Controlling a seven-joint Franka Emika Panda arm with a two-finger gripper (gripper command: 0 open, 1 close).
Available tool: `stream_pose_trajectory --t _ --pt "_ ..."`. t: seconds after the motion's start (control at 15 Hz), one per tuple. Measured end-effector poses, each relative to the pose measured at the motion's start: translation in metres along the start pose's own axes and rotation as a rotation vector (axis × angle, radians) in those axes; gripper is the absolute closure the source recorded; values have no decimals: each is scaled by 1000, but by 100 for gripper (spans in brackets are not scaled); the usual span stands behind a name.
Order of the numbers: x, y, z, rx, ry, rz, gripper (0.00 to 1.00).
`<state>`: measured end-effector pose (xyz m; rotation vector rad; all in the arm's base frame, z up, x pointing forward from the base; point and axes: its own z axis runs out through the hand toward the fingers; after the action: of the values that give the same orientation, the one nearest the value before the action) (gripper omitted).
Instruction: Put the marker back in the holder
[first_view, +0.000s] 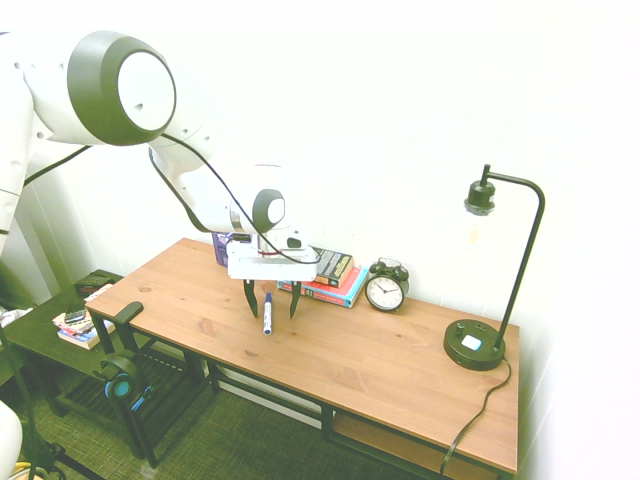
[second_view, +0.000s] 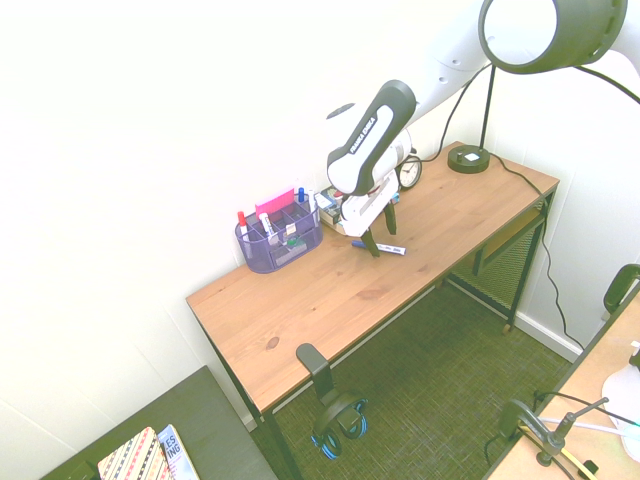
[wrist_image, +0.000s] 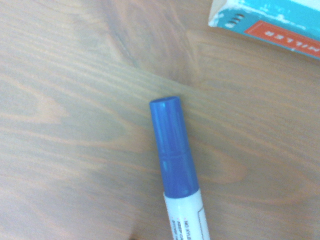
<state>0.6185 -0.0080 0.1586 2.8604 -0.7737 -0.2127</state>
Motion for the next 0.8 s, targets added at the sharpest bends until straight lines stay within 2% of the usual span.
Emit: stream_pose_trajectory --t 0.8 --pt "5 -5 -2 -14 -12 1 100"
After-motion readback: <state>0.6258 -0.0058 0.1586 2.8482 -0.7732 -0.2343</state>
